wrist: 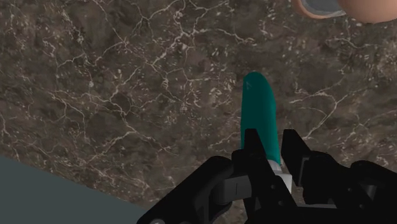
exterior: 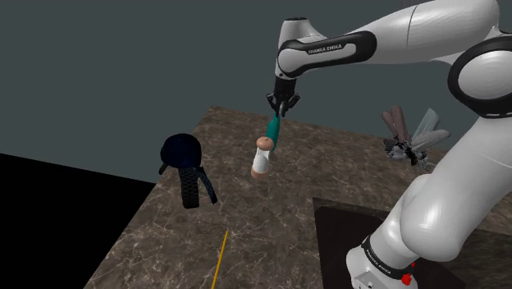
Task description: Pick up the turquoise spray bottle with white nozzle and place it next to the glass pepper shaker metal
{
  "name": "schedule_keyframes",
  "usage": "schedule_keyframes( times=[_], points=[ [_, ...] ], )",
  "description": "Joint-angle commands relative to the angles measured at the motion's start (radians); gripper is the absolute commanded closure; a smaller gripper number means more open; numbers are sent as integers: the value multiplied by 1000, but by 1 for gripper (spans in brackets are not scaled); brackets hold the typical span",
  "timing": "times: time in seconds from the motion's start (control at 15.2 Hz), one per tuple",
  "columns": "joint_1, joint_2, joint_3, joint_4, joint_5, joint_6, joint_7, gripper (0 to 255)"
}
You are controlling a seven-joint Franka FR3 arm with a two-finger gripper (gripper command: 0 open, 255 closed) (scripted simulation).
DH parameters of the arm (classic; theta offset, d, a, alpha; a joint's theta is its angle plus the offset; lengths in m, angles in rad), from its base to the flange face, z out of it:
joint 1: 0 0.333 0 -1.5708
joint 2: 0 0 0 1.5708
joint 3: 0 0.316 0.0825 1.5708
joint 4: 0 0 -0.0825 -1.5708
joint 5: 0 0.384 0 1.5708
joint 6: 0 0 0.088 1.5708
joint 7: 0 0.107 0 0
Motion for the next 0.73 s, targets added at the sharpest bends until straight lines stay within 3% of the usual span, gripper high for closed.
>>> schedule_keyframes(
  times=[0.0, 0.59, 0.66],
  points=[
    [0, 6, 0, -20, 0, 26, 3, 255],
    [-1, 13, -1, -36, 0, 49, 5, 255],
    [-1, 13, -1, -36, 0, 49, 5, 0]
  ],
)
